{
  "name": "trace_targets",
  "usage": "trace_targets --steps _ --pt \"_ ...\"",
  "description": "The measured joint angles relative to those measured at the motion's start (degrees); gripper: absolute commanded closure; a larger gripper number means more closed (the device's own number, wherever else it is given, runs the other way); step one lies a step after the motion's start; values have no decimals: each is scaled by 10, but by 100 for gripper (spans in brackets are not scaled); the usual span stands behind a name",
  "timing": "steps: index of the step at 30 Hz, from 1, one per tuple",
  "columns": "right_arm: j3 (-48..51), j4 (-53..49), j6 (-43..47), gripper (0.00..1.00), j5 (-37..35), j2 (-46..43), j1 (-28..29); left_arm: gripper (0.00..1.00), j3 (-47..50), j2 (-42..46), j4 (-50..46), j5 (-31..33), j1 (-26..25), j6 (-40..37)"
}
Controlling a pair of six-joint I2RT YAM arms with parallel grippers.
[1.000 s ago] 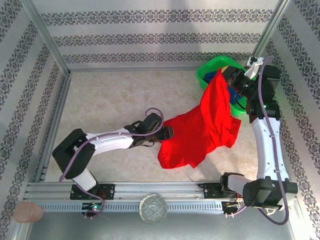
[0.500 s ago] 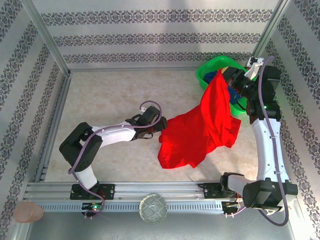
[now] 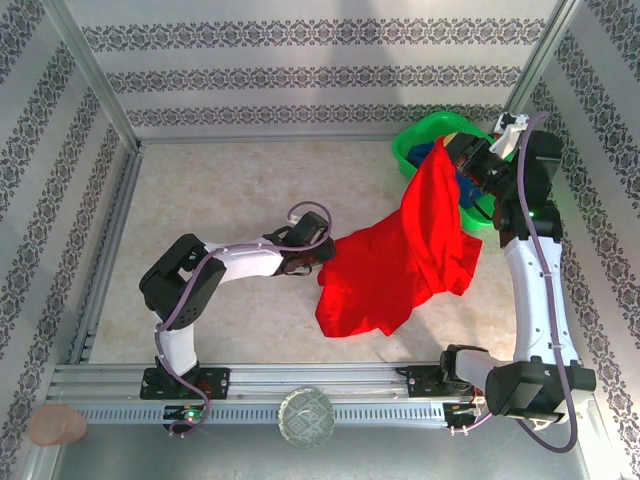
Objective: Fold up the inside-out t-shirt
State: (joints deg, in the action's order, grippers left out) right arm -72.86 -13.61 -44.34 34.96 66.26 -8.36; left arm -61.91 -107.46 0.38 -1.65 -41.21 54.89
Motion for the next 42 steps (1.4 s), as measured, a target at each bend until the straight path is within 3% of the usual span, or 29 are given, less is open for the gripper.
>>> trace_targets --steps 1,6,11,16,20,25,30,37,42 --pt "-3 -2 0 100 0 0 0 100 -5 -6 2 -2 3 -2" --pt "-39 -14 -5 100 5 6 -7 100 -28 -16 4 -25 38 -26" --pt "-114 -8 -38 100 22 21 -68 100 -70 63 -19 -77 138 -52" --pt "-160 17 -70 100 27 21 -114 100 -221 188 -23 -144 266 -49" --pt "-156 29 -86 100 31 19 -122 100 -322 251 11 -194 320 -23" --pt "-139 27 -92 100 24 12 -126 100 -369 269 50 -248 365 19" --pt "-133 8 -85 100 5 -4 -151 100 -346 264 34 -261 419 40" --pt "-44 32 -110 100 -12 -38 -196 100 -258 266 33 -276 544 104" --pt "-27 42 -125 100 -3 -33 -187 100 -238 266 38 -299 555 123"
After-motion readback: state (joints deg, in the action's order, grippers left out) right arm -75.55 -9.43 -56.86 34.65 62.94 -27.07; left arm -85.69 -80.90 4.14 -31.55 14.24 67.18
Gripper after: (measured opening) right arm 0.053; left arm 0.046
